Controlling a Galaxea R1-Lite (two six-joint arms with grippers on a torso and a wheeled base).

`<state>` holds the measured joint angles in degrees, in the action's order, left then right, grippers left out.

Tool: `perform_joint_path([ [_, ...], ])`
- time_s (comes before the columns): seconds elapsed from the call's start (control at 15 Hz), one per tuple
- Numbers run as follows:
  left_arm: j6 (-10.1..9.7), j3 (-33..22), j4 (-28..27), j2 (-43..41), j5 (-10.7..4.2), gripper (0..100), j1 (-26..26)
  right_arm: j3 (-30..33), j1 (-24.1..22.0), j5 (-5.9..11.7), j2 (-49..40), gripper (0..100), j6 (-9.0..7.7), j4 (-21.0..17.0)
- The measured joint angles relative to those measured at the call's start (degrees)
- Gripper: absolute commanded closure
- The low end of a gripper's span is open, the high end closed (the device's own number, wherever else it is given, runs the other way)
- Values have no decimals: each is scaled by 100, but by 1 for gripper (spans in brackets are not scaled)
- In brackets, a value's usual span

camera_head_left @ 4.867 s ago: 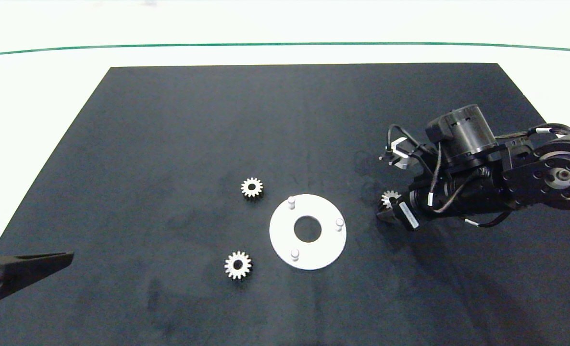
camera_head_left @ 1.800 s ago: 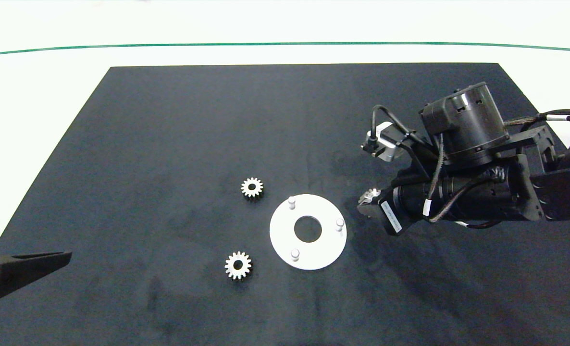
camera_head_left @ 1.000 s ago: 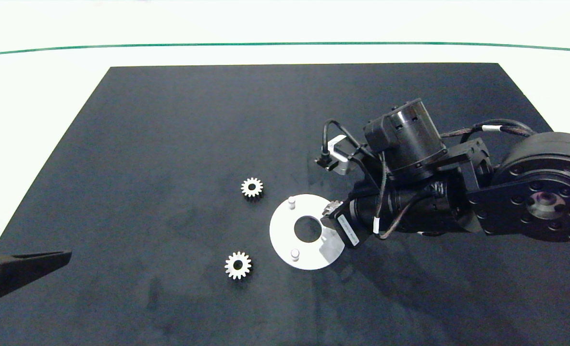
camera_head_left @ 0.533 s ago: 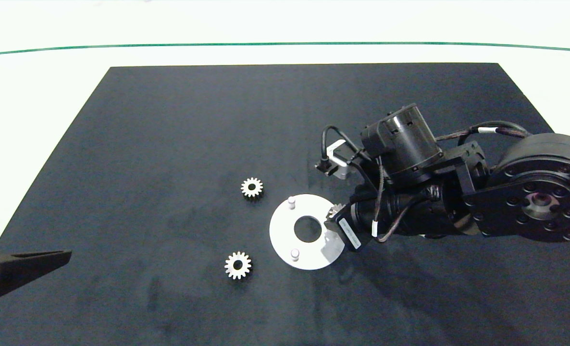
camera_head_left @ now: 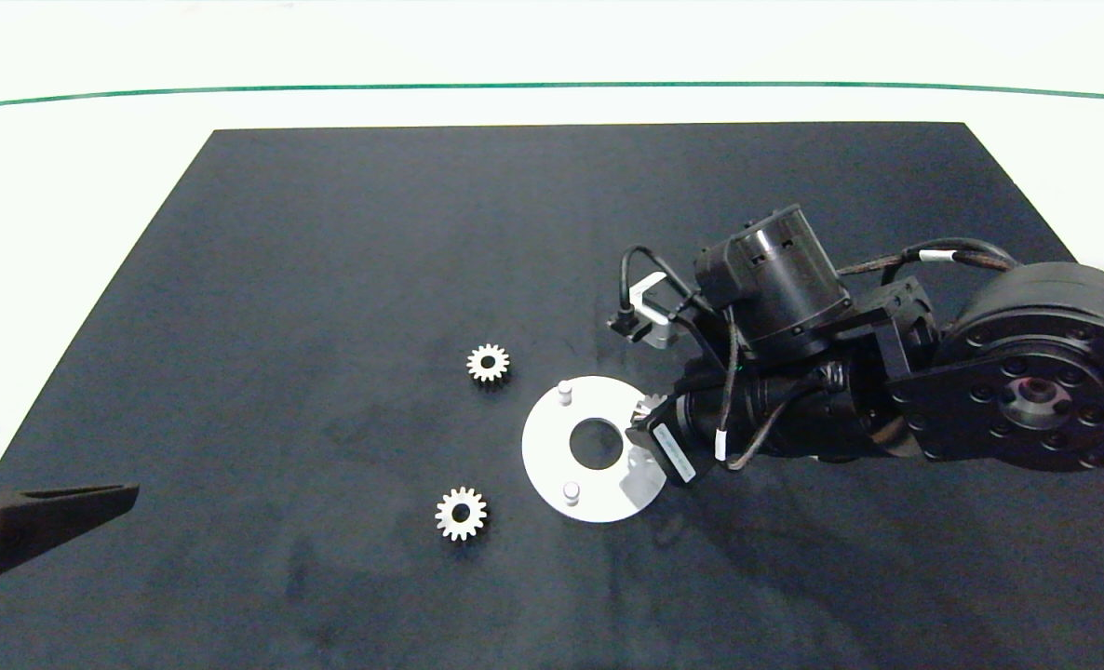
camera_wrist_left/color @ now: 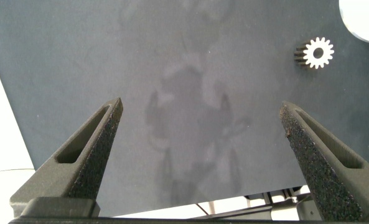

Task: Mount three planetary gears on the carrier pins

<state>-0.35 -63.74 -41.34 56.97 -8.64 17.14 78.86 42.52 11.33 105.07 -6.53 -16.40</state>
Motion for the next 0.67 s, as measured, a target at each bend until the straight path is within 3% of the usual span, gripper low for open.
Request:
perform_joint_path([
  [0.67,-2,2,0,0,-1,0,0,-34,20,5,-80,100,4,-33],
])
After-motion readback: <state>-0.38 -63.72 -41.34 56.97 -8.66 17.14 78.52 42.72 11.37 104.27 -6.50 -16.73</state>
